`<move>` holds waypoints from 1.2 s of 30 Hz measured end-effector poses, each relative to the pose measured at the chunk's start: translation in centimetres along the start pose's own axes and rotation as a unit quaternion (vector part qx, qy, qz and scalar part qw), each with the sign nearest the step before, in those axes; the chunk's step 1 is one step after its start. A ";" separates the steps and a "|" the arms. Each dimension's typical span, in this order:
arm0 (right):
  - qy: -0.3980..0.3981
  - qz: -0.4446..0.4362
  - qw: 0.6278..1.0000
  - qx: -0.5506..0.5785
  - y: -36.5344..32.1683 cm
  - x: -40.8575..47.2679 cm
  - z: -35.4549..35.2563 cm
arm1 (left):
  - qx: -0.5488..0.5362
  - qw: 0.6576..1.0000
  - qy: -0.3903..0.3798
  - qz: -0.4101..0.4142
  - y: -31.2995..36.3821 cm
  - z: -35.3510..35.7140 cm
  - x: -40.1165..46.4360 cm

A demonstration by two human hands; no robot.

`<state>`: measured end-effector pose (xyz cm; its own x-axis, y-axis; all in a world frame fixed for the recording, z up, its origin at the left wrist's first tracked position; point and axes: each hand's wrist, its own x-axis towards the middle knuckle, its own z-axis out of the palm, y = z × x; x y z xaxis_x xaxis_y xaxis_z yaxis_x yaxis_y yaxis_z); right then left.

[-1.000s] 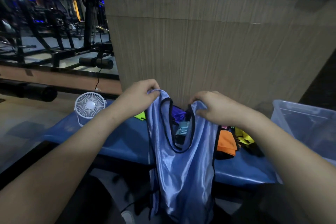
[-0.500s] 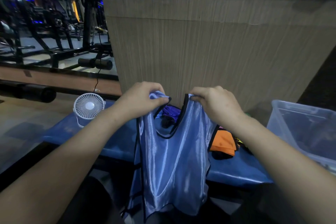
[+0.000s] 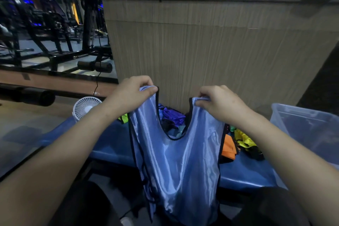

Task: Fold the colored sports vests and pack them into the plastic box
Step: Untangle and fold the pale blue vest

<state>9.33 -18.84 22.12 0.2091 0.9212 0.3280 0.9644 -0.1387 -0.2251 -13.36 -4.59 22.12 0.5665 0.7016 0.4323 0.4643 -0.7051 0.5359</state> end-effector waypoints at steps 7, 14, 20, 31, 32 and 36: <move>0.039 0.017 0.996 -0.080 -0.4 -0.5 -1.2 | 0.018 1.000 0.011 0.007 -0.1 -0.6 0.5; -0.019 0.062 0.998 0.009 0.1 0.3 -1.7 | 0.005 1.000 -0.002 -0.014 0.3 -0.5 0.6; -0.029 0.073 0.991 0.107 -0.4 0.4 -1.1 | 0.079 0.996 -0.043 0.029 0.5 0.1 0.2; -0.058 0.146 0.935 0.318 -2.0 0.0 0.9 | -0.039 0.991 -0.112 0.059 1.0 1.6 -0.9; -0.059 0.156 0.926 0.338 -2.1 0.0 1.0 | -0.048 0.993 -0.097 0.050 1.1 1.9 -0.8; -0.058 0.188 0.899 0.391 -2.8 -0.3 1.6 | -0.075 0.994 -0.073 0.021 1.1 2.5 -0.5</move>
<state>6.34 -18.11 21.21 0.4341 0.9008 0.0063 0.4108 -0.1917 -0.8913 -11.44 -6.00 20.71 0.6812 0.6418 0.3524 0.3383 -0.7027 0.6259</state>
